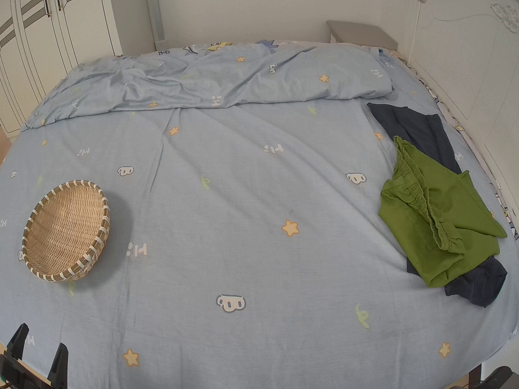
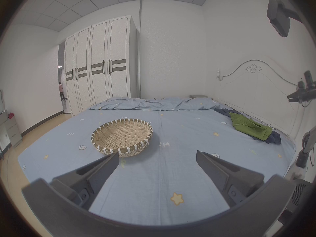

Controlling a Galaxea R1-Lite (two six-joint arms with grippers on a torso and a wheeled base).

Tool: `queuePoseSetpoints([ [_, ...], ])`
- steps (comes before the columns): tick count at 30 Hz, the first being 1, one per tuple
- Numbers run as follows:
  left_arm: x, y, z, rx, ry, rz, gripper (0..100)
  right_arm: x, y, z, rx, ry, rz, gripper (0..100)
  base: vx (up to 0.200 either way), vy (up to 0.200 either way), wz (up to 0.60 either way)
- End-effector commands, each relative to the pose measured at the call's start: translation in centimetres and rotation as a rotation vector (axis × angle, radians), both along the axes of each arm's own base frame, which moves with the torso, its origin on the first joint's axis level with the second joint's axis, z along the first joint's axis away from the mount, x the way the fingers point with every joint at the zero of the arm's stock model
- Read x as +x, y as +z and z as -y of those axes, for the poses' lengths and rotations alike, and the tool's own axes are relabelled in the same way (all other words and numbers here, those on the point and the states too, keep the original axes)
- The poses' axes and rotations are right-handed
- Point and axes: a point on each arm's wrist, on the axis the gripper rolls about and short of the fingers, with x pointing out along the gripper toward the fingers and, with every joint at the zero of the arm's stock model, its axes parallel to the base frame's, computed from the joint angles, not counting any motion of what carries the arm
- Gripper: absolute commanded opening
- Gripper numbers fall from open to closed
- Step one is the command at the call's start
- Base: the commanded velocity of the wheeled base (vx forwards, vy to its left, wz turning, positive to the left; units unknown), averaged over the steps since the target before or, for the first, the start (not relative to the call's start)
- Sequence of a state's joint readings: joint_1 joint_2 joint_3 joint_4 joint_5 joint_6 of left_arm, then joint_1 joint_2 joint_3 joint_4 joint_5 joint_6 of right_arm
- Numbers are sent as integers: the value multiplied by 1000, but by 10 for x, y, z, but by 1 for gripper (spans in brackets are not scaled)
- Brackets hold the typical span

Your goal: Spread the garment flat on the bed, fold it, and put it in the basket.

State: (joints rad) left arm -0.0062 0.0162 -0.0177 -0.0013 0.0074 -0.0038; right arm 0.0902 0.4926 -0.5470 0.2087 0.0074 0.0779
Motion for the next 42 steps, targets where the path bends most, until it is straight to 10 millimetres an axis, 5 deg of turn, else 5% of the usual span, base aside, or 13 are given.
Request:
queuePoseSetpoints([
  [1, 1, -5, 0, -1, 0, -10, 100, 132, 30, -17, -39, 36, -361, 100, 0, 0, 0],
  [9, 1, -5, 0, -1, 0, -10, 100, 253, 9, -35, -123, -1, -538, 100, 0, 0, 0],
  [18, 1, -5, 0, -1, 0, -10, 100, 328, -23, -40, -147, -64, -585, 100, 0, 0, 0],
  [25, 1, -5, 0, -1, 0, -10, 100, 349, -38, -41, -148, -71, -613, 100, 0, 0, 0],
  [42, 1, -5, 0, -1, 0, -10, 100, 362, -50, -35, -104, -118, -622, 100, 0, 0, 0],
])
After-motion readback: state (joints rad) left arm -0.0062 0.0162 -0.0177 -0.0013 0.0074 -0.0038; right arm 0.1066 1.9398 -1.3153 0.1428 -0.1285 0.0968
